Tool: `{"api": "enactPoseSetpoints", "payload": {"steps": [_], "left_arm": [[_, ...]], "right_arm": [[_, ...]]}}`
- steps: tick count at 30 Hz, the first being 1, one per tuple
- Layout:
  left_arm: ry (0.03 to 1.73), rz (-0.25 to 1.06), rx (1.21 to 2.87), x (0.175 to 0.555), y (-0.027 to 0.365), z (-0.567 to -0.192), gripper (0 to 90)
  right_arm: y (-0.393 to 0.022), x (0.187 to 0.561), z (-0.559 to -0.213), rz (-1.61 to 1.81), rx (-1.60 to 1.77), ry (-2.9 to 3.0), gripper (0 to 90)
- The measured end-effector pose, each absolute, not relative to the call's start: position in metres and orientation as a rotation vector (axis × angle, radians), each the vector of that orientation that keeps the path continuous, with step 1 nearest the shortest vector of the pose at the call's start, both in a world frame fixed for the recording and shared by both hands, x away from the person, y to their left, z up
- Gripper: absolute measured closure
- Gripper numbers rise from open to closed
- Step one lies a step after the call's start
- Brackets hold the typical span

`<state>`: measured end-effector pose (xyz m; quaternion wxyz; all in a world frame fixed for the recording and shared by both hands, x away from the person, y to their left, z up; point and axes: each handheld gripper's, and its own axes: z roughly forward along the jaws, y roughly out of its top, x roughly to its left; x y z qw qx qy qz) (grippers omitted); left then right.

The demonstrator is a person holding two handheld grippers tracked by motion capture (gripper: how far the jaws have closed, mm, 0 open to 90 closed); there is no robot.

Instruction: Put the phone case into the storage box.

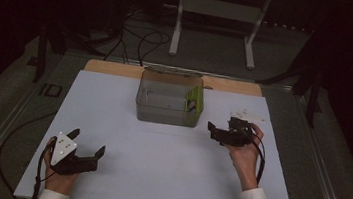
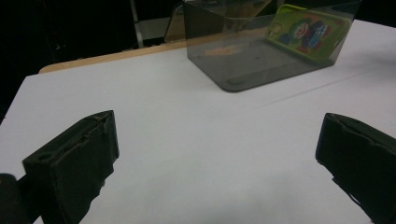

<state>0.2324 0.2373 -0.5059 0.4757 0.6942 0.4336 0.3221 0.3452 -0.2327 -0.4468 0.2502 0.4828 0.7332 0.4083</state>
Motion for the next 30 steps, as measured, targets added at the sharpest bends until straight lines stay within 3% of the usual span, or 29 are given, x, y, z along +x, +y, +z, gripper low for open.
{"api": "enactPoseSetpoints", "payload": {"steps": [17,30], "left_arm": [[1.067,0.778,1.651,0.233,0.242,-0.504,0.0],[1.056,0.769,1.662,0.234,0.244,-0.504,0.0]], "right_arm": [[-0.261,0.279,-0.477,1.217,1.165,1.866,12.6],[-0.266,0.259,-0.491,1.260,1.102,1.848,12.0]]}}
